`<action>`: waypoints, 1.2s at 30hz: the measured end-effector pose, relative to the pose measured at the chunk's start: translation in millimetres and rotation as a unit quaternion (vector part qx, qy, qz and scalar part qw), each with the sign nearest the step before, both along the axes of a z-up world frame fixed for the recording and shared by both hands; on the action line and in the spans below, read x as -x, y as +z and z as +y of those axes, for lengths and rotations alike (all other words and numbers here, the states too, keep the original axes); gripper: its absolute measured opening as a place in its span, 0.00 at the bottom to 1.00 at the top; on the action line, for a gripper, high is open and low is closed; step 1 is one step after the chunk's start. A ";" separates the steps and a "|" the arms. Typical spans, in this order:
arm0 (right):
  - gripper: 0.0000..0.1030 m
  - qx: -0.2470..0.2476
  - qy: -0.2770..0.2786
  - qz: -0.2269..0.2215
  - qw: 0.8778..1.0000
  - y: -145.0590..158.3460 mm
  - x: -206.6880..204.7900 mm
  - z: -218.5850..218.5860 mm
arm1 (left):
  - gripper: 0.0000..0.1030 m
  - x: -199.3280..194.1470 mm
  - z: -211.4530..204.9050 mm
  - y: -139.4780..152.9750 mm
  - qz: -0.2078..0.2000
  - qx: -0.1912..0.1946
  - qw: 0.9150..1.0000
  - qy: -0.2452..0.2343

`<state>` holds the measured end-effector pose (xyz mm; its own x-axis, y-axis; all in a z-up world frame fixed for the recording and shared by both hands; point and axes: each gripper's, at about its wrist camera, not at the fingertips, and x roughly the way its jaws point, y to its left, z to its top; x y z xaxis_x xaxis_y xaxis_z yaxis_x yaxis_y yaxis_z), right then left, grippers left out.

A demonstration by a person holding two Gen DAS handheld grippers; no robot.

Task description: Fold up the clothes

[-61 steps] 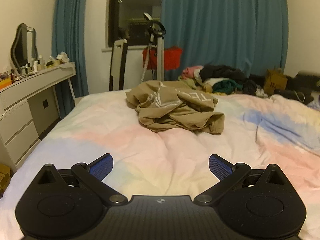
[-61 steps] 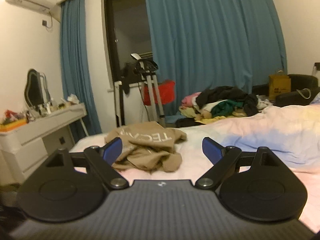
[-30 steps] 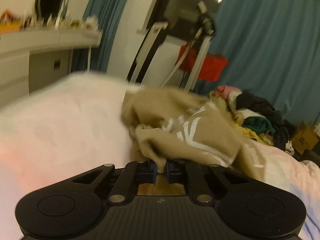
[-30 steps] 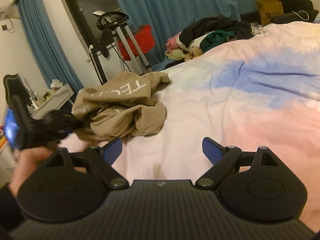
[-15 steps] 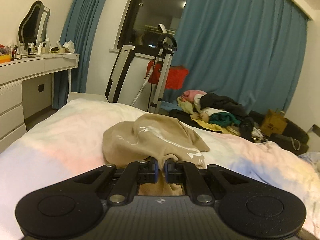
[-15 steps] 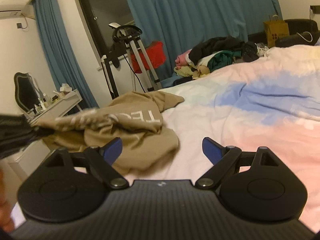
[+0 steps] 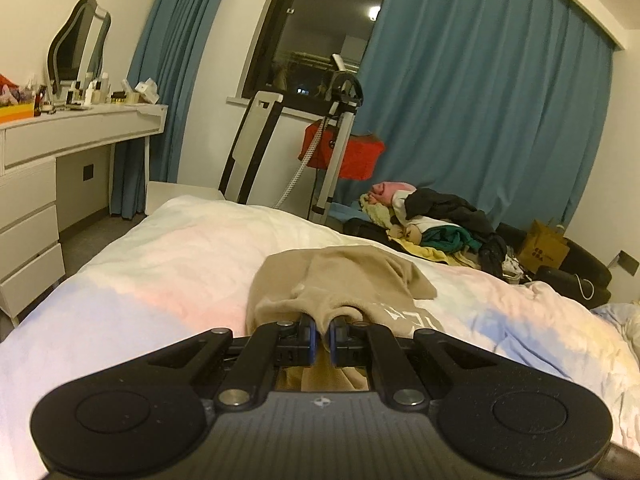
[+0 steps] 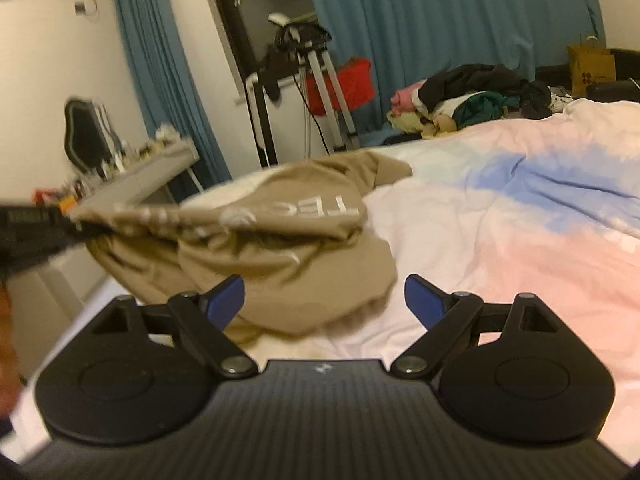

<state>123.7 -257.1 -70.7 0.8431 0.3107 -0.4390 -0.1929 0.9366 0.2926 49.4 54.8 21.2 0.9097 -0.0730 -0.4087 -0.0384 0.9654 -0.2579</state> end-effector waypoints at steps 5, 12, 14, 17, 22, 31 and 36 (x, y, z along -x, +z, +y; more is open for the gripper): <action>0.85 0.069 0.042 0.045 0.996 -30.4 -25.0 32.0 | 0.06 -26.3 24.0 -8.9 -0.008 0.014 1.000 0.005; 0.70 0.116 -0.010 0.029 0.993 -65.6 -78.6 52.1 | 0.06 -49.6 64.2 -22.6 -0.009 0.070 0.997 0.018; 0.70 0.104 -0.027 -0.011 0.994 -64.3 -83.6 50.1 | 0.06 -51.1 69.4 -25.0 -0.010 0.076 0.997 0.019; 0.63 0.086 -0.051 -0.071 0.992 -62.2 -91.2 47.2 | 0.06 -48.7 73.7 -25.2 -0.018 0.080 0.997 0.014; 0.13 0.043 -0.019 -0.137 0.989 -35.4 -77.5 44.0 | 0.06 -38.6 75.9 -22.8 -0.032 0.105 0.994 0.009; 0.11 -0.029 -0.006 -0.267 0.963 66.3 25.2 7.4 | 0.06 14.6 93.6 10.6 -0.115 0.133 0.984 -0.007; 0.11 -0.060 -0.014 -0.257 0.964 94.3 69.0 -23.9 | 0.06 42.4 92.8 27.1 -0.138 0.125 0.981 -0.053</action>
